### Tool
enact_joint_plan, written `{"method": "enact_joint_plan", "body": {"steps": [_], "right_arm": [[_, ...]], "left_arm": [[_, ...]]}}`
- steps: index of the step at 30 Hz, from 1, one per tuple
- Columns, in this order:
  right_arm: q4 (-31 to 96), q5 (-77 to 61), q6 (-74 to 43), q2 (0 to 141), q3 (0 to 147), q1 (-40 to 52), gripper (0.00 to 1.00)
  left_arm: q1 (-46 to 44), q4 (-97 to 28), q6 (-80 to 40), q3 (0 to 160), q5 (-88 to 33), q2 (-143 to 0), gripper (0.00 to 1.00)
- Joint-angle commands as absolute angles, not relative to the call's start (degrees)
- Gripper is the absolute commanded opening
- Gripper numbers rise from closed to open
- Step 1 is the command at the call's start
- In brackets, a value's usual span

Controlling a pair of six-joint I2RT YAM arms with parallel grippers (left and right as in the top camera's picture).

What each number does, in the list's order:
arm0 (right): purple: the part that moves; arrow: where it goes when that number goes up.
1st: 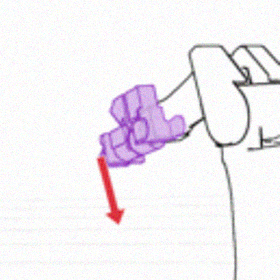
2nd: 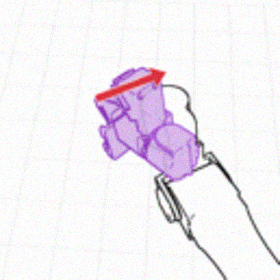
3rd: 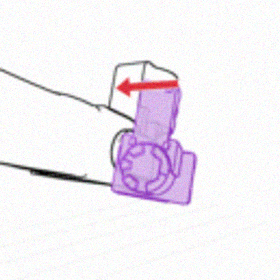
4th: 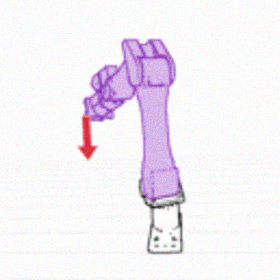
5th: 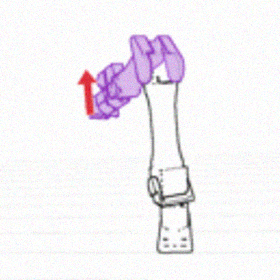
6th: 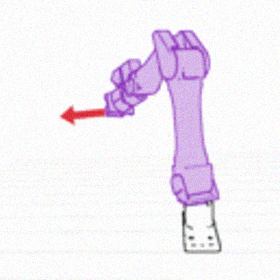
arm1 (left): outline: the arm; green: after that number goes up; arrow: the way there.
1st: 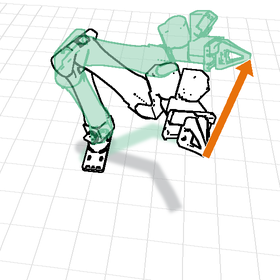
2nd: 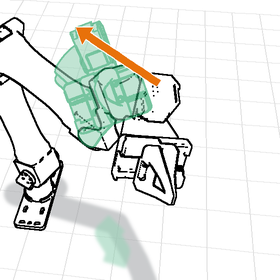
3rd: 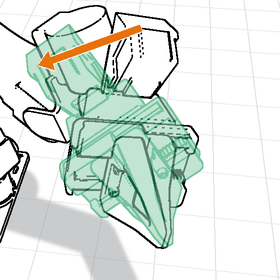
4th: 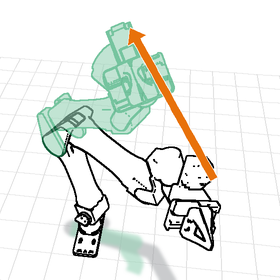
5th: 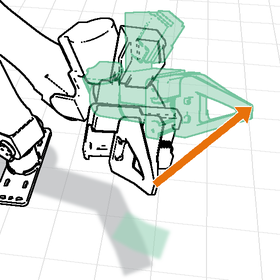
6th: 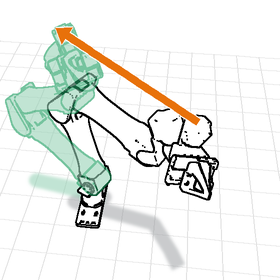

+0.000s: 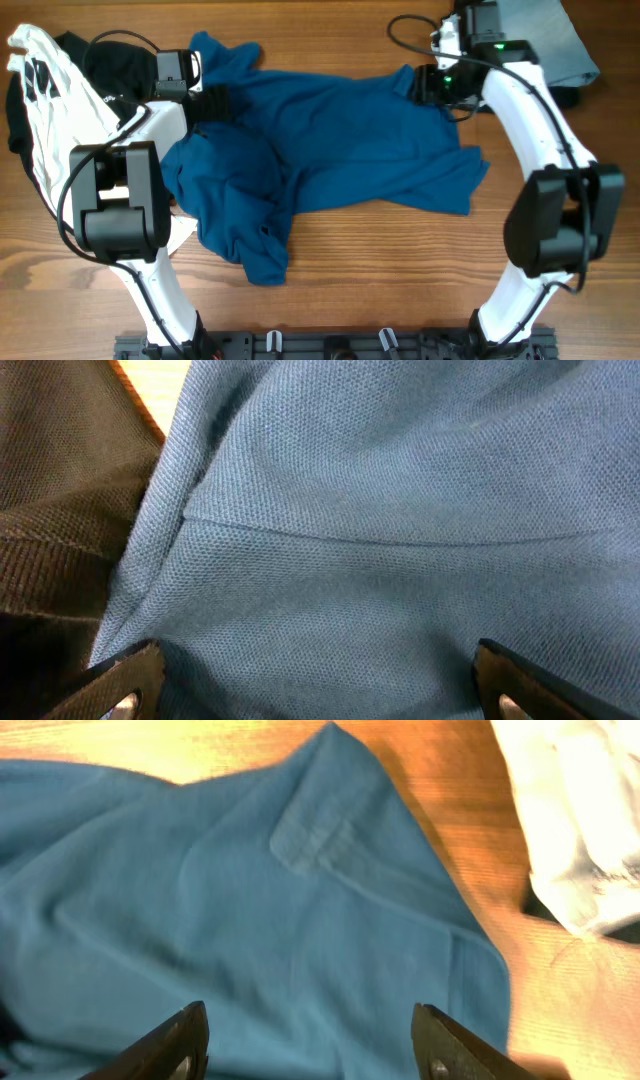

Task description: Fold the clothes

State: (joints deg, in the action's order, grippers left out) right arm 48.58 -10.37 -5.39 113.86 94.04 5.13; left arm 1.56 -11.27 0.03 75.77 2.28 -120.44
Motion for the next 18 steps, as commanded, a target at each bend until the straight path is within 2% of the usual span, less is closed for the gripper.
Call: {"method": "enact_joint_plan", "body": {"steps": [1, 4, 14, 18], "right_arm": [[44.1, -3.3, -6.6, 118.7, 94.1, 8.1, 0.63], [40.3, 2.2, -7.9, 121.6, 94.1, 9.4, 0.62], [30.9, 1.9, -7.8, 127.7, 94.1, 9.4, 0.62], [29.8, 1.7, -7.7, 128.4, 94.1, 9.4, 0.5]], "left_arm": [[1.0, -12.0, 1.1, 75.9, 4.1, -121.9, 0.99], [-0.3, -12.5, 1.1, 75.9, 4.2, -121.9, 1.0], [-1.0, -13.5, 0.9, 75.9, 4.2, -121.9, 0.99], [-1.0, -13.5, 0.9, 75.9, 4.2, -121.9, 0.99]]}}
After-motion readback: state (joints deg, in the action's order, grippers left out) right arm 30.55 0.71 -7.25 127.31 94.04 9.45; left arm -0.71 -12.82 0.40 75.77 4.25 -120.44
